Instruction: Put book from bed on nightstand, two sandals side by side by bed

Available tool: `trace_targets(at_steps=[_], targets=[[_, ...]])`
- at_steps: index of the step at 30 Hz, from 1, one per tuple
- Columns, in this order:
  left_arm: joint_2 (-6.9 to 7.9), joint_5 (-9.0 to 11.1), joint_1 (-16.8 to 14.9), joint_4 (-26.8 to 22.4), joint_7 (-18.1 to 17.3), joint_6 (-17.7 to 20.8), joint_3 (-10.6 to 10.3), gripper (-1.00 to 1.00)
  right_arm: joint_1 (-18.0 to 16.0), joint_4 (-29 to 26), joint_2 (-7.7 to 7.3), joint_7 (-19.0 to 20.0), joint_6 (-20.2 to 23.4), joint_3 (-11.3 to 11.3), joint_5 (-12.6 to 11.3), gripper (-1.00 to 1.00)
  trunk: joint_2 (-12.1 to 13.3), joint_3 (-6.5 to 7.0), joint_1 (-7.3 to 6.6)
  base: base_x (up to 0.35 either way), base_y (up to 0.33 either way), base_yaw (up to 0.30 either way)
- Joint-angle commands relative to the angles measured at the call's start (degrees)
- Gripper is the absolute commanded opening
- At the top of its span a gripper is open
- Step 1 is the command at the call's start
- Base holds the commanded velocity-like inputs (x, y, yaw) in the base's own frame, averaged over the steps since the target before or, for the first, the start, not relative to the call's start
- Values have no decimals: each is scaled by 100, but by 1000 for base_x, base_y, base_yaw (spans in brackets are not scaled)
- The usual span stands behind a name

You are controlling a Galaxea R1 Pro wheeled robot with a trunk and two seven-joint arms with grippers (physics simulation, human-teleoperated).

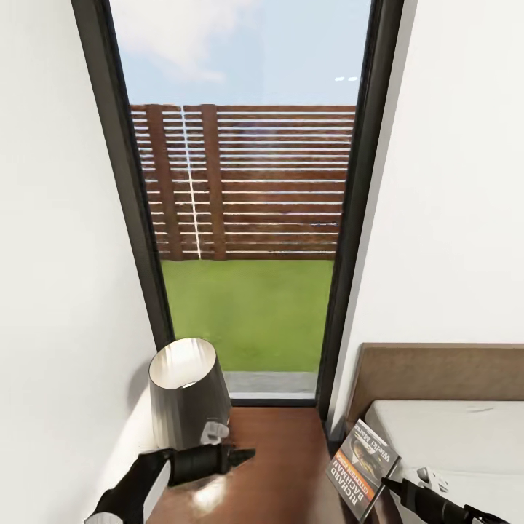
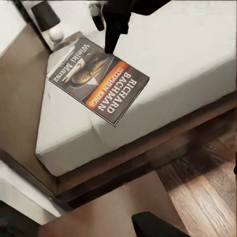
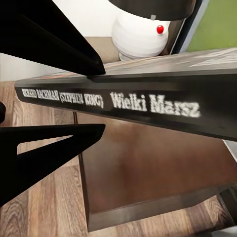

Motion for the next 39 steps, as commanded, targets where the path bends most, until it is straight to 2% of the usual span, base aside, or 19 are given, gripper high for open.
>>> trace_targets(at_steps=[1,2,4,5,10,17,20,25,28,31,33,34,35,38,39], targets=[[-8,-17,-1,-204,-222,241,43,100,-8,15,1,31,38,25,-61,-100,-8,-8,3,0,0,0],[-7,11,-2,-530,-555,526,44,100,-7,15,1,31,38,25,-61,-100,-8,-8,3,0,0,0],[-5,28,-2,-800,-851,729,45,100,-7,15,1,31,38,25,-61,-100,-8,-8,3,0,0,0],[-3,39,-2,-993,-1107,862,45,100,-9,15,1,31,38,25,-61,-100,-8,-8,3,0,0,0],[-12,37,6,-1233,-1488,1018,25,100,-8,15,1,34,38,25,-58,-100,-8,-8,3,0,0,0],[-109,23,22,-1310,-1608,1059,4,100,-11,-2,-11,146,51,25,-50,-100,-8,-8,3,0,0,0],[-123,24,23,-1314,-1610,1061,3,100,-10,-22,-33,441,76,24,-52,-100,-8,-8,3,0,0,0],[-131,18,24,-1317,-1595,1062,2,100,-10,-36,-50,1447,182,-12,-61,-100,-8,-8,3,0,0,0],[-132,18,24,-1317,-1597,1062,2,100,-11,-43,-51,1647,479,-28,-63,-100,-8,-8,3,0,0,0],[-132,23,24,-1317,-1611,1062,2,100,-14,-110,-28,1705,1240,-34,-56,-100,-8,-8,3,0,0,0],[-132,24,24,-1317,-1619,1062,2,100,-15,-281,-3,1688,1501,-35,-56,-100,-8,-8,3,0,0,0],[-132,24,27,-1317,-1630,1062,2,100,-15,-580,93,1623,1645,-36,-67,-100,-8,-8,3,0,0,0],[-132,26,28,-1317,-1633,1062,2,100,-15,-693,148,1588,1675,-36,-73,-100,-8,-8,3,0,0,0],[-139,36,37,-1317,-1646,1068,0,100,-17,-1205,481,1374,1760,-32,-95,-100,-8,-8,3,0,0,0],[-141,37,40,-1317,-1648,1069,-1,100,-19,-1291,545,1329,1769,-33,-97,-100,-8,-8,3,0,0,0]])
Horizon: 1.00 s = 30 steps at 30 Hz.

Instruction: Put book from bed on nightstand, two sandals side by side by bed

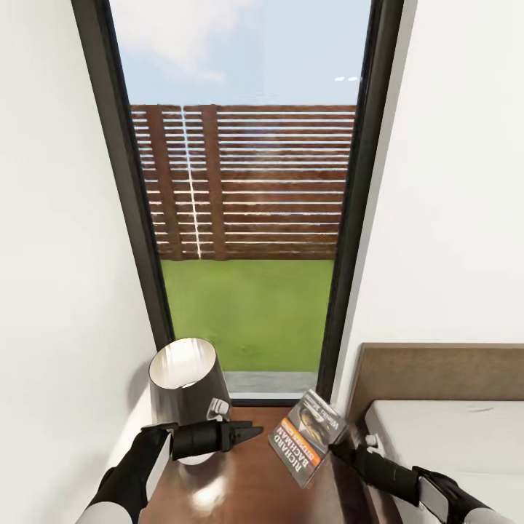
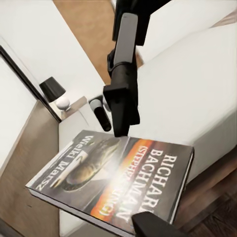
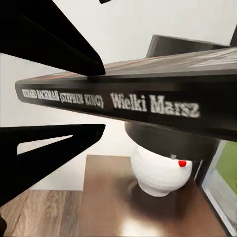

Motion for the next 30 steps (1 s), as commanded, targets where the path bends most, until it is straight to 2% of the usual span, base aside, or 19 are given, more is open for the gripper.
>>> trace_targets(at_steps=[1,3,4,7,8,9,13,16,30], targets=[[-11,-18,1,-3,-33,61,23,100,-6,-157,127,-116,53,39,-56,-100,-8,-7,3,0,0,0],[-22,-17,3,-3,-35,62,22,100,-13,-291,265,-291,61,38,-59,-100,-8,-7,3,0,0,0],[-29,-16,5,-3,-36,62,21,100,-21,-403,412,-527,66,38,-62,-100,-8,-7,3,0,0,0],[-35,-14,6,-3,-37,63,21,100,-31,-523,603,-933,74,37,-67,-100,-8,-7,3,0,0,0],[-37,-11,7,-3,-37,63,20,100,-35,-574,683,-1184,76,37,-71,-100,-8,-7,3,0,0,0],[-38,-10,7,-3,-37,63,20,100,-37,-592,711,-1294,78,37,-72,-100,-8,-7,3,0,0,0],[-45,-7,7,-3,-37,63,17,100,-42,-648,794,-1636,78,37,-76,-100,-8,-7,3,0,0,0],[-48,-5,8,-3,-38,63,13,100,-43,-660,812,-1709,81,37,-77,-100,-8,-7,3,0,0,0],[-50,3,8,-3,-21,63,11,100,-42,-656,803,-1740,197,37,-114,-100,-48,-25,25,0,0,0]])
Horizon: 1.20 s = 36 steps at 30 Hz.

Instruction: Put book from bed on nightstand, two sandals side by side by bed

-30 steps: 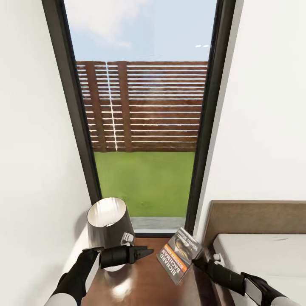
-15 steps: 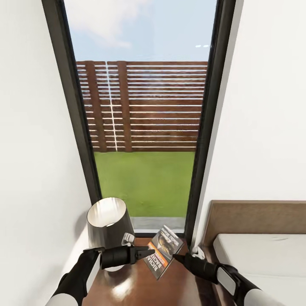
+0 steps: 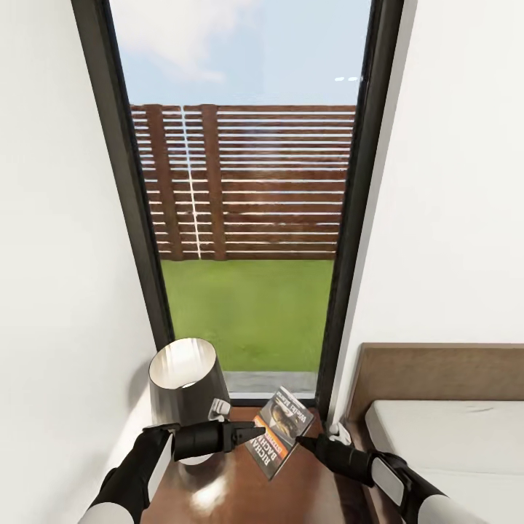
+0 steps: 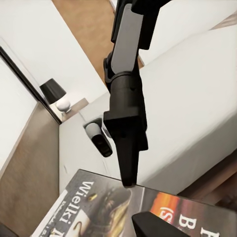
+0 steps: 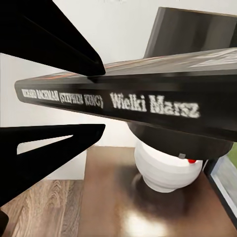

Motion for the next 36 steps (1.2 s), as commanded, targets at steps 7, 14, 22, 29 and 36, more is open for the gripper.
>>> trace_targets(at_steps=[7,14,22,29,36], targets=[[-6,-18,-4,-2,-29,60,25,100,3,-4,-21,22,616,-8,-214,-100,-292,-135,157,0,0,0],[-6,-18,-4,-2,-29,60,25,100,3,-9,-41,29,1305,-22,-753,-100,-573,-261,311,0,0,0],[-5,-18,-4,-2,-29,60,25,100,3,-19,-45,473,1475,-22,-815,-100,-894,-404,487,0,0,0],[-7,-18,-4,0,-29,60,25,100,1,-6,-23,695,1482,-19,-808,-100,-1174,-530,640,0,0,0],[-7,-18,-4,-2,-29,60,25,100,4,2,5,696,1474,-13,-804,-100,-1455,-656,794,0,0,0]])
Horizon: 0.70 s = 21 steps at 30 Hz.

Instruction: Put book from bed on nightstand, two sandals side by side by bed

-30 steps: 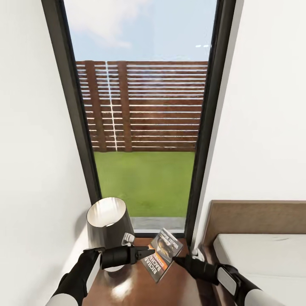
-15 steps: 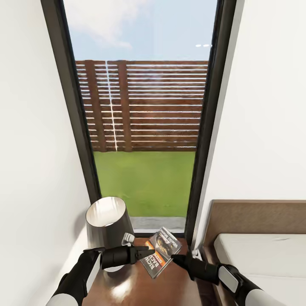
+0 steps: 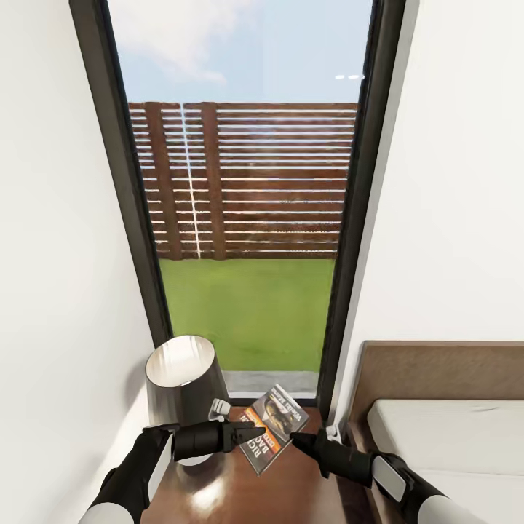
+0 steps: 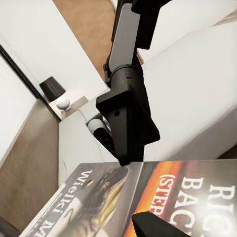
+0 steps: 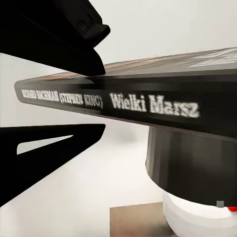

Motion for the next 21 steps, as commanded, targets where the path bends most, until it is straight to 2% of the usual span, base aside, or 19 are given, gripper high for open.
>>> trace_targets(at_steps=[1,5,15,21], targets=[[-7,-18,-5,-2,-30,60,25,100,-5,-3,-3,1,35,24,-43,-100,-51,-29,24,0,0,0],[-4,-18,-5,-3,-30,60,25,100,-5,-1,-2,-52,29,24,-15,-100,-211,-100,112,0,0,0],[-3,-10,-5,-1,-24,60,25,100,-8,-2,-9,-498,28,24,-12,-100,-612,-280,332,0,0,0],[-2,-9,-5,-2,-21,60,25,100,-7,1,-10,-529,27,24,-29,-100,-853,-388,464,0,0,0]])
